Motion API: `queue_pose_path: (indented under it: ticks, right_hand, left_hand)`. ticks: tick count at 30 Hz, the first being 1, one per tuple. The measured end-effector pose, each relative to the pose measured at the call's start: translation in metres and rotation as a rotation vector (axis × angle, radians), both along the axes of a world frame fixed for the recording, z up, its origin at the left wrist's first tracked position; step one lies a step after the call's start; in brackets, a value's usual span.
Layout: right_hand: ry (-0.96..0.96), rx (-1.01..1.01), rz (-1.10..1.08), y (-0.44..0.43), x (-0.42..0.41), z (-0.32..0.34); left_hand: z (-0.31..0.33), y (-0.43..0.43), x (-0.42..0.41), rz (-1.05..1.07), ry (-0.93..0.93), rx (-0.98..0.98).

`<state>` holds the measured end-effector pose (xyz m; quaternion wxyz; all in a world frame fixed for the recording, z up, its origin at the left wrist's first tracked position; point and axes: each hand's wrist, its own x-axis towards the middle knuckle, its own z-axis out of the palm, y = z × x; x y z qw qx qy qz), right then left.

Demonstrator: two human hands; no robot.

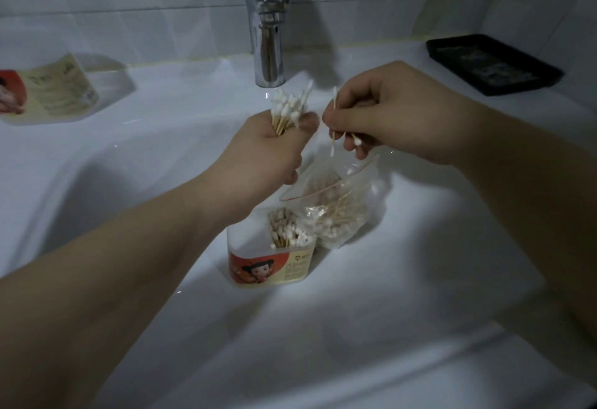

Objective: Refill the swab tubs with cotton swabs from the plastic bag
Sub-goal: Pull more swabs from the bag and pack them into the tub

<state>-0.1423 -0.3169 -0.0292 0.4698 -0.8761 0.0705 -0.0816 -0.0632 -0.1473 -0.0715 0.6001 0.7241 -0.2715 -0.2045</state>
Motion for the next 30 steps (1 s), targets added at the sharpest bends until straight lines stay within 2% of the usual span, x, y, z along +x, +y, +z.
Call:
queue_pose_path:
  ticks: [5, 14, 23, 26, 30]
  right_hand:
    - [-0.019, 0.088, -0.005, 0.003, -0.001, 0.001]
    - [-0.074, 0.019, 0.009, 0.009, 0.001, -0.003]
    - [-0.11, -0.007, -0.049, 0.009, 0.002, -0.002]
    - [-0.135, 0.12, -0.074, 0.009, 0.003, -0.003]
    - [-0.207, 0.24, -0.076, 0.012, 0.005, -0.006]
  left_hand:
    - [0.001, 0.0, -0.003, 0.059, -0.015, -0.001]
    - [0.003, 0.003, -0.007, -0.055, 0.052, -0.071]
    - [-0.003, -0.001, -0.001, 0.012, 0.006, -0.02]
    - [-0.001, -0.001, -0.003, 0.045, 0.001, -0.031]
    - [0.001, 0.0, -0.003, 0.032, 0.135, -0.084]
